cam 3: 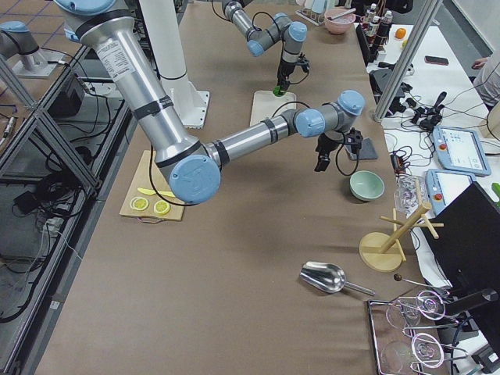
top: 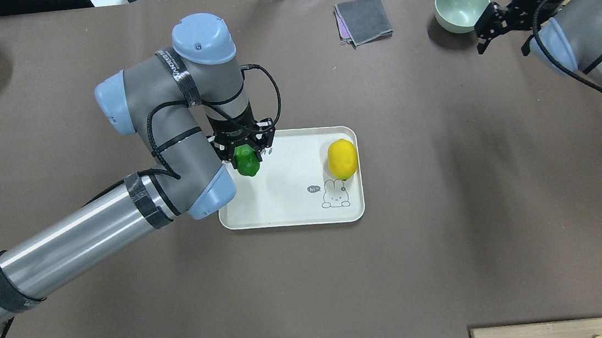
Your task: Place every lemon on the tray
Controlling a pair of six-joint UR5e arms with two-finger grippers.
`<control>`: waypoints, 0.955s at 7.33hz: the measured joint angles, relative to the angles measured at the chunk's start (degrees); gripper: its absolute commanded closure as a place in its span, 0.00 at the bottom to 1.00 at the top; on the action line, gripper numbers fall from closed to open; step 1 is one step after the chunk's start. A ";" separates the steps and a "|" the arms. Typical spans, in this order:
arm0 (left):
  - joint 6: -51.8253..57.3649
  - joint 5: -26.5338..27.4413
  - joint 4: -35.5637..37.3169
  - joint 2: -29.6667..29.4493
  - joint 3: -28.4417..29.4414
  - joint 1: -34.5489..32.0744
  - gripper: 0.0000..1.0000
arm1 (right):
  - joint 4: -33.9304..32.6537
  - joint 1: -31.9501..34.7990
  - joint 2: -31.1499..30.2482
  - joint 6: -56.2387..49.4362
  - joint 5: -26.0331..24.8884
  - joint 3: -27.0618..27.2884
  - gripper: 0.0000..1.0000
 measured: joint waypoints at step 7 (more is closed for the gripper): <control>0.19 1.48 -0.74 4.78 -5.54 -0.27 0.01 | -6.05 9.98 -15.48 -20.26 -3.02 12.22 0.02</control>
